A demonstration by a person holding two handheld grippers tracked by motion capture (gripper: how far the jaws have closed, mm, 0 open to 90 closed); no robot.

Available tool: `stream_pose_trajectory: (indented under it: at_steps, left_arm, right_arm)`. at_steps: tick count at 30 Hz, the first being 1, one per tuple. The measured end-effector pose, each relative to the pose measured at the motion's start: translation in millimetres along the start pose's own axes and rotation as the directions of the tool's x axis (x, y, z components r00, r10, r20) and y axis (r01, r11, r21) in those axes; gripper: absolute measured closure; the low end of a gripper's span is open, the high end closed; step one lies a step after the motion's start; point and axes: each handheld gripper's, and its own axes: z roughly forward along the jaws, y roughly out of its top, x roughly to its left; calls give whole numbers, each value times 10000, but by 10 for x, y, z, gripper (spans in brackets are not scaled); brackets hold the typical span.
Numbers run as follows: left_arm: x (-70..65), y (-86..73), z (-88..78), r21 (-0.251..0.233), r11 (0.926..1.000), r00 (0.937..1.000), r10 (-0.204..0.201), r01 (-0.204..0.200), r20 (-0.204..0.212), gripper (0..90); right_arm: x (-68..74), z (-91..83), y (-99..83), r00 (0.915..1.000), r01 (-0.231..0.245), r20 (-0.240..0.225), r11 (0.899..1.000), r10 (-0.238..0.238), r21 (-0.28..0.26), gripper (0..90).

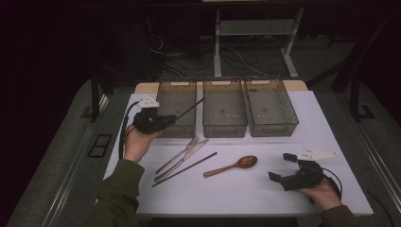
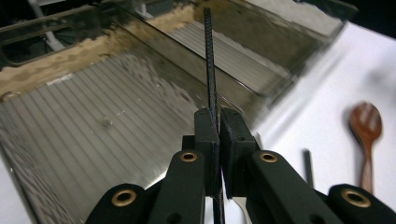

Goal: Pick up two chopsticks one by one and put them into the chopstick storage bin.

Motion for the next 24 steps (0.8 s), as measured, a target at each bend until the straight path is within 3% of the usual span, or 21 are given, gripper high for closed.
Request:
stream_pose_trajectory:
  at_steps: [10, 16, 22, 24]
  left_arm:
    - [278, 133, 219, 217, 9995, 9964, -209, 228, -827, 853]
    - [401, 186, 309, -44, 9983, 9927, -583, 582, -1056, 853]
    - [494, 253, 375, 125, 9980, 9892, -595, 617, -1339, 852]
    - [507, 262, 402, 66, 9969, 9878, -763, 779, -1358, 852]
  right_arm:
    - [-8, 3, -1, 10000, 59, 13, 10000, -59, -13, 2]
    - [-10, -1, -2, 10000, 46, 4, 10000, -46, -18, 2]
    - [-19, -9, -3, 10000, 48, 0, 10000, -48, -61, 2]
    - [-21, -8, -4, 10000, 65, 7, 10000, -65, -60, 2]
